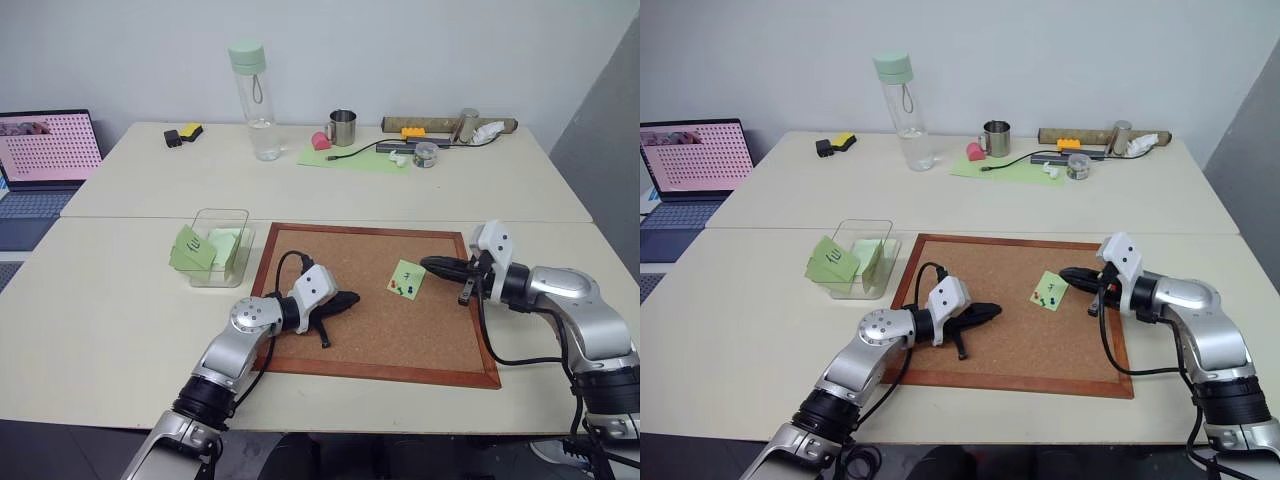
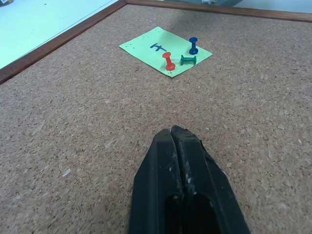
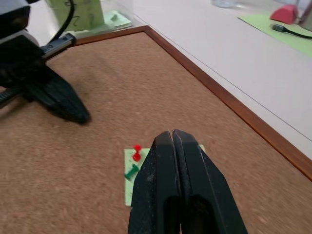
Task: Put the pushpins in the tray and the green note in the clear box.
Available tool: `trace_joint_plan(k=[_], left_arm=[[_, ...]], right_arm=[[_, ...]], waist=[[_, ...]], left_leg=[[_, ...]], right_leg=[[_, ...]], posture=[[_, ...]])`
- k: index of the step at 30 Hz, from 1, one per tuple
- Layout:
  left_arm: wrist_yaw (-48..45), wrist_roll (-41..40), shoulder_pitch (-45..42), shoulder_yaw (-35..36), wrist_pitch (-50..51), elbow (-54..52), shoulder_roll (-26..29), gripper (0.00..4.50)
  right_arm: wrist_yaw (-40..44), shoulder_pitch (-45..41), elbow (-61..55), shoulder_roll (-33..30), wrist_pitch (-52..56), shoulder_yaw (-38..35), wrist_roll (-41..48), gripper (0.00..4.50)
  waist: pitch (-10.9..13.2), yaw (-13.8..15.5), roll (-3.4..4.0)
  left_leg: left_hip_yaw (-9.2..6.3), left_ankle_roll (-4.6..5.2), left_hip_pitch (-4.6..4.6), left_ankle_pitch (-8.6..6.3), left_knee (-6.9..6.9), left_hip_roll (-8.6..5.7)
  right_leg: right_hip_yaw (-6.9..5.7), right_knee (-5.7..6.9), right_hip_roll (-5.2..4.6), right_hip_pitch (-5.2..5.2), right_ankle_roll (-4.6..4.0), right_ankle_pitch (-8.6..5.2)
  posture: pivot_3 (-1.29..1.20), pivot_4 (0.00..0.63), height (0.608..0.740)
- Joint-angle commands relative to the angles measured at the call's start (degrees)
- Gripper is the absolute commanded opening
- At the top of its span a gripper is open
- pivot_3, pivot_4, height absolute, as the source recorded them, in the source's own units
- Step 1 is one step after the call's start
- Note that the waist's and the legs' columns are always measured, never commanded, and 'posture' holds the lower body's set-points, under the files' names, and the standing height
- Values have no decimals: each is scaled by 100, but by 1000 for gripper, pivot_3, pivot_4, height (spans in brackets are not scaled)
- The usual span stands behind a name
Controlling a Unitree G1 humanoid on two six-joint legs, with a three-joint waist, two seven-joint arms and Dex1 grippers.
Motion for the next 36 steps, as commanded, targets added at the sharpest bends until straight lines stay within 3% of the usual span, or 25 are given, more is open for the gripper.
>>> trace_joint_plan(k=[1, 6, 17, 36], left_arm=[[43, 212, 186, -119, 136, 267, 38, 0], [48, 215, 217, -129, 147, 239, 38, 0], [52, 222, 207, -152, 115, 256, 43, 0], [115, 238, 220, -149, 103, 289, -2, 0]], right_arm=[[-37, 73, -502, -156, 184, 152, -102, 1053], [-108, 156, -676, -133, 266, 394, -275, 2044], [-623, -78, -458, 108, 430, 798, -827, 2044], [-897, -698, -1218, 14, 2739, 1375, -1034, 2044]], waist=[[0, 0, 0], [0, -2, 0], [-1, -4, -1], [-1, -4, -1]], left_leg=[[0, 0, 0, 0, 0, 0], [-2, 0, 0, 0, 0, 0], [-2, -1, 0, 0, 0, 0], [-9, -1, -1, 0, 0, -1]], right_leg=[[0, 0, 0, 0, 0, 0], [-1, 0, 0, 0, 0, 0], [-2, -1, 0, 0, 0, 0], [-6, -3, 0, 0, 0, 0]], posture=[[0, 150, 740], [0, 150, 740], [0, 150, 740], [0, 150, 740]])
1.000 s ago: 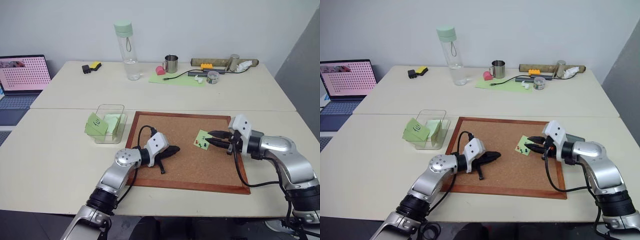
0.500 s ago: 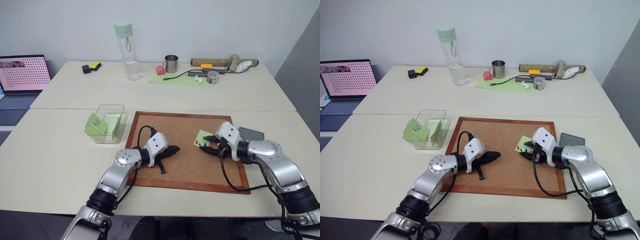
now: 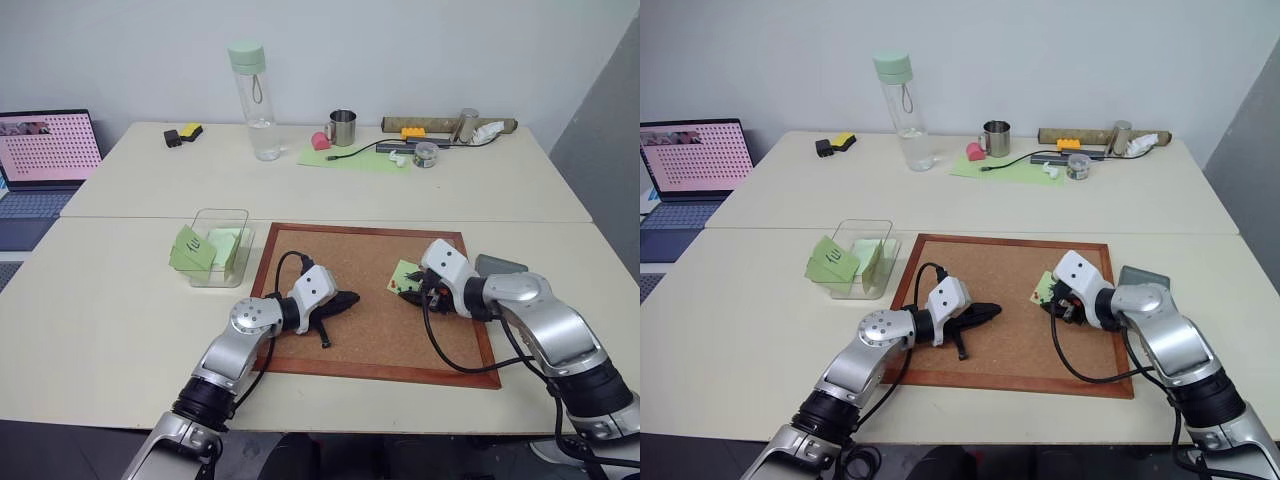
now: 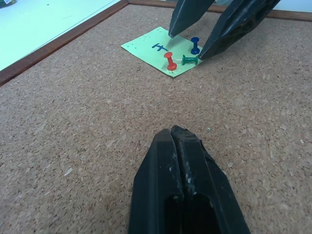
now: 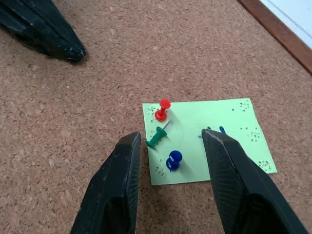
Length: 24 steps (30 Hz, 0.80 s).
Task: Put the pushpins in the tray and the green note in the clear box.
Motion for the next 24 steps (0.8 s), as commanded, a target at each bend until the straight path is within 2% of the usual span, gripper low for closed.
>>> trace_joint_plan(k=[1, 10, 24], left_arm=[[46, 219, 180, -144, 101, 342, -8, 0], [127, 250, 208, -158, 60, 395, -105, 0], [218, 276, 262, -157, 17, 444, -182, 0]], right_arm=[[44, -258, -360, -71, 501, 113, 81, 2044], [35, -630, -227, -24, 969, 293, 109, 2044], [300, -1047, 355, -58, 953, 614, 107, 2044]], waist=[[0, 0, 0], [0, 13, 0], [-1, 46, 1]], left_leg=[[0, 0, 0, 0, 0, 0], [-4, 0, -1, 0, 0, -2], [-9, 1, -1, 0, 0, -6]], right_leg=[[0, 0, 0, 0, 0, 0], [-3, -2, -1, 1, 0, 0], [-7, -6, -5, 6, 0, 0]], posture=[[0, 150, 740], [0, 150, 740], [0, 150, 740]])
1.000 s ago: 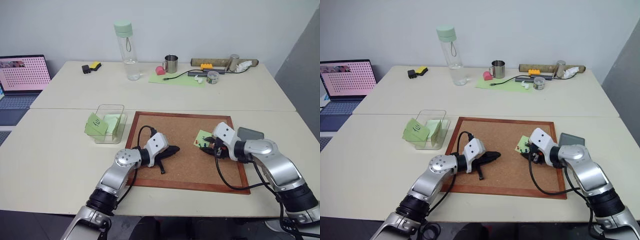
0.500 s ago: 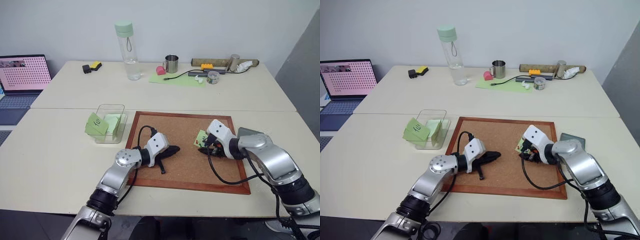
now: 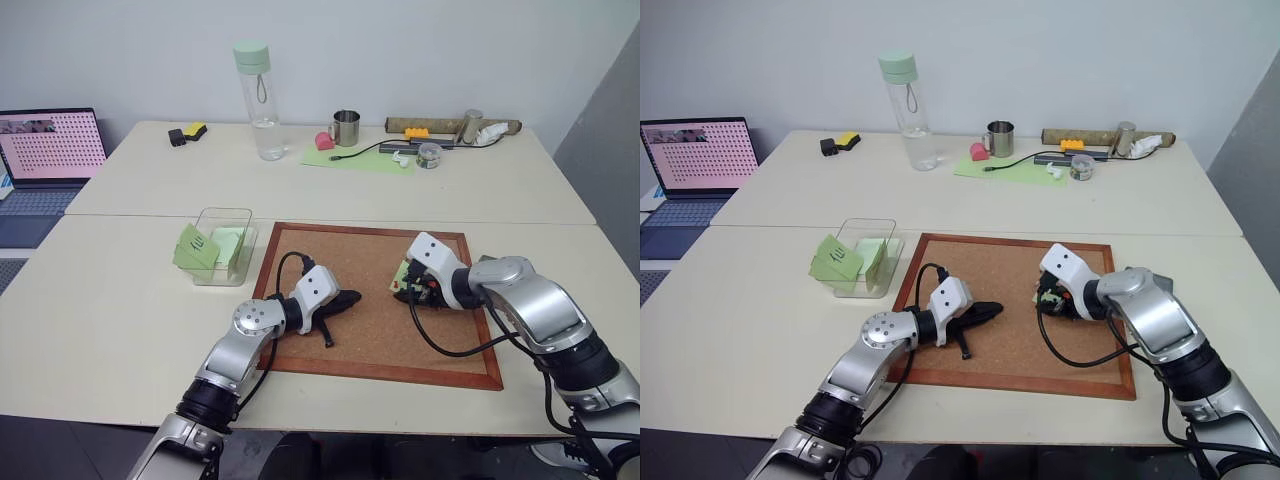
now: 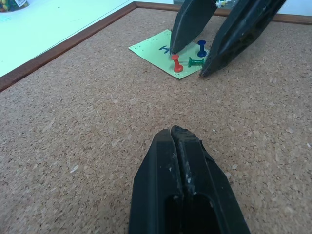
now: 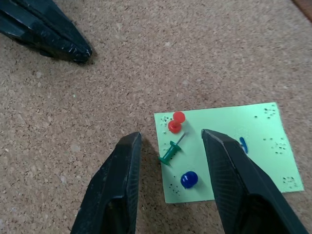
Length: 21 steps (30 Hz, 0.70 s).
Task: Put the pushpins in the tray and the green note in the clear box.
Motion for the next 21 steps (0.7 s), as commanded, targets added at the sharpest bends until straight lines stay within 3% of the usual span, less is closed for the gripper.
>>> trace_joint_plan(k=[1, 6, 13, 21], left_arm=[[72, 219, 217, -173, 111, 407, -52, 0], [77, 230, 230, -167, 99, 408, -67, 0], [63, 244, 251, -170, 91, 393, -57, 0], [44, 252, 222, -165, 77, 418, -36, 0]], right_arm=[[99, -201, 27, -64, -83, 60, 11, 2044], [124, -224, 75, -71, -104, 82, 1, 1534], [148, -217, 16, -76, -73, 69, 16, 85], [123, -224, -38, -35, 2, -60, 105, 85]], waist=[[-1, 0, 1], [-1, 0, 1], [0, 0, 3], [0, 0, 2]], left_leg=[[0, 0, 0, 0, 0, 0], [-12, 1, 15, 0, 0, 0], [-26, 3, 56, -2, -12, 0], [-27, 2, 55, -2, -13, 1]], right_leg=[[0, 0, 0, 0, 0, 0], [-12, -12, 0, 28, 0, 0], [-24, -36, 0, 77, 2, -2], [-25, -37, -1, 77, 2, -2]], posture=[[0, 150, 740], [0, 150, 740], [0, 150, 740], [0, 150, 740]])
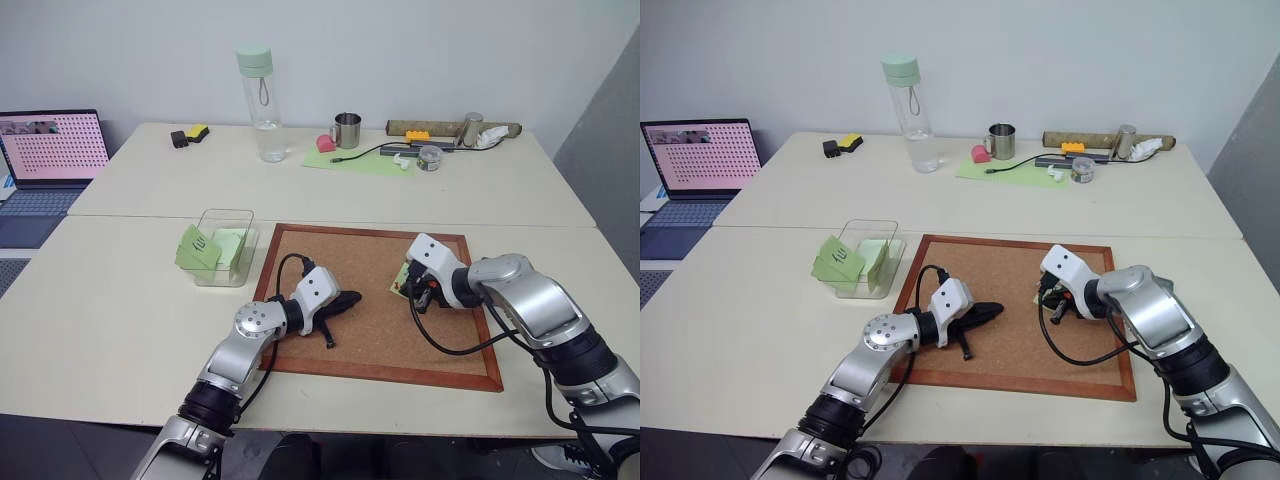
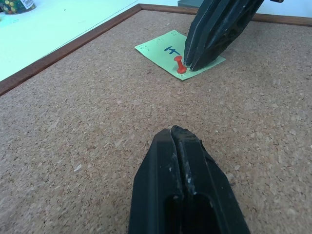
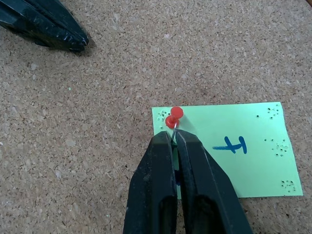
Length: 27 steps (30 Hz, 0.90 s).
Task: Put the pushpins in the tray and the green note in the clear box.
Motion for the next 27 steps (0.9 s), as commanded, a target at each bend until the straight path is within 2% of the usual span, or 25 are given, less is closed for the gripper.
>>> trace_joint_plan(k=[1, 17, 22, 27], left_arm=[[-29, 206, 175, -179, 162, 360, 26, 0], [-30, 226, 222, -168, 189, 318, 45, 0], [-25, 225, 250, -165, 197, 299, 53, 0], [-32, 203, 280, -144, 205, 269, 80, 0]], right_arm=[[18, -109, -204, 21, 59, -194, 157, 85], [379, -125, -701, -176, 331, -865, 1069, 85], [410, -73, -562, -612, 16, -1429, 1145, 85], [301, 501, 4, -1529, -1060, -1840, 565, 85]], waist=[[0, 0, 0], [2, 0, 1], [3, -1, 1], [4, 9, 2]], left_leg=[[0, 0, 0, 0, 0, 0], [-5, 0, -2, 0, -5, 0], [-6, 0, -4, 0, -6, 0], [-16, 1, -6, 0, -14, 2]], right_leg=[[1, 0, 0, 0, 0, 0], [-4, -9, -1, 1, 1, -1], [-6, -15, -1, 3, 1, -1], [-17, -46, -1, 14, 6, 3]], posture=[[0, 150, 740], [0, 150, 740], [0, 150, 740], [0, 150, 740]])
